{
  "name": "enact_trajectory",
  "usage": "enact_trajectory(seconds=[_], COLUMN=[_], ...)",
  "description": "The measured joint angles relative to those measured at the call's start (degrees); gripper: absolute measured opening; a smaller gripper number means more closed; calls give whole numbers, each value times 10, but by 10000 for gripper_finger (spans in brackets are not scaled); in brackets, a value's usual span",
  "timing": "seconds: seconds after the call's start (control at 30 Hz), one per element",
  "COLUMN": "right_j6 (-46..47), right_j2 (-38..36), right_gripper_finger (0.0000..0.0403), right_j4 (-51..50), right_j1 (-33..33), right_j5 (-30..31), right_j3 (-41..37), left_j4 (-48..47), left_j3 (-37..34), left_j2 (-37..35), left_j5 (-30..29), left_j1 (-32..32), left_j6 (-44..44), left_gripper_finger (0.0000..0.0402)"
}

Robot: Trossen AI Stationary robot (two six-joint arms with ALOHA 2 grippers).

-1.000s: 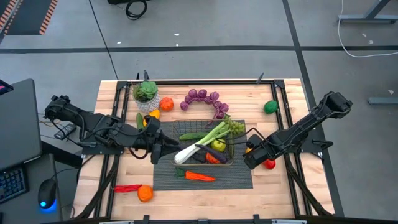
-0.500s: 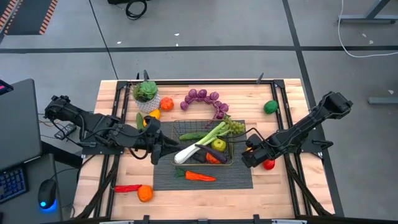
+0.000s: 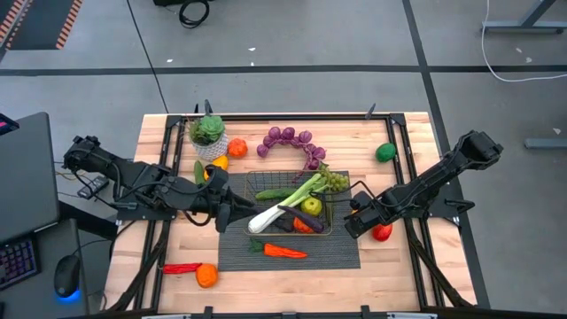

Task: Build produce basket
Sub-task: Put the yellow lemon into the gold wire basket

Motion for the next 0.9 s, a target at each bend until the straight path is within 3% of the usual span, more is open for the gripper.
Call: enact_trajectory(seconds=[0.2,0.43,0.9], right_j6=[-29,-74,-164], right_j2=[0,0,0], right_gripper_finger=[244,252,251], right_j4=[-12,-104,-166], right_j1=[0,-3,-29], right_j5=[-11,-34,30], right_j3=[29,137,361], left_j4=[0,0,0], left_j3=[0,0,0], left_j2=[0,0,0], left_j5=[0,0,0], left_j1=[0,0,0], left_j6=[0,0,1], left_gripper_finger=[172,172,172])
